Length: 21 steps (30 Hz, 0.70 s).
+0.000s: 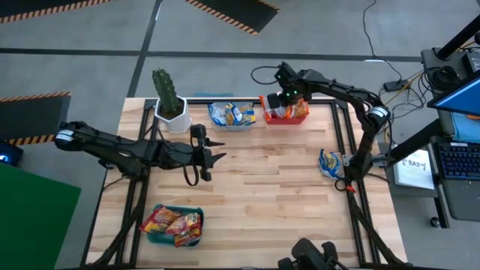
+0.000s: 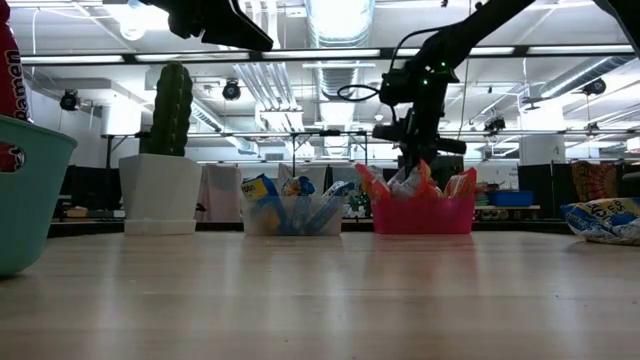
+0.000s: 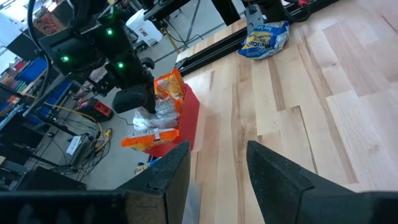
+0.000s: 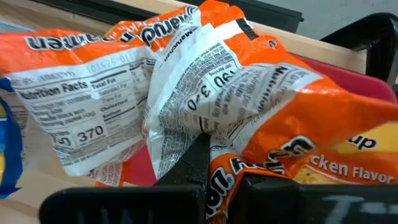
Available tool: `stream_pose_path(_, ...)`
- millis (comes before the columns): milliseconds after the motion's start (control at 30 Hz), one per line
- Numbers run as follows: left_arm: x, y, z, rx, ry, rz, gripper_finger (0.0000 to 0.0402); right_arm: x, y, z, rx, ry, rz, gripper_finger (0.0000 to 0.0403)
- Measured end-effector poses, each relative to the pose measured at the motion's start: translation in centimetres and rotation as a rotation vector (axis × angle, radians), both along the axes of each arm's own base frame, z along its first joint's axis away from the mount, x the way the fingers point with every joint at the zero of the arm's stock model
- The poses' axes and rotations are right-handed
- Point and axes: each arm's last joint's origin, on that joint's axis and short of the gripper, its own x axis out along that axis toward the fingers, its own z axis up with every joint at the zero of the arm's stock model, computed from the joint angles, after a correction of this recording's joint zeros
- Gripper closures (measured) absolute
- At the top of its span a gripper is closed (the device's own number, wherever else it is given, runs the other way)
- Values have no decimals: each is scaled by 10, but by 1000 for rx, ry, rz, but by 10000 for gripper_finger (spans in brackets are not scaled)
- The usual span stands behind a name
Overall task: Sort Maruchan noodles
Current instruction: Put the orange noodle pack into the red bin
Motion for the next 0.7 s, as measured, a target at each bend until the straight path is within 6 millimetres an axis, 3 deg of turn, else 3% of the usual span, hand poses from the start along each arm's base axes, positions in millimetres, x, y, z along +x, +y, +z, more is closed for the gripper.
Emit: stream_pose_path(700, 0, 0, 0, 0, -1, 0, 260, 0, 0, -12, -20, 0, 36, 390)
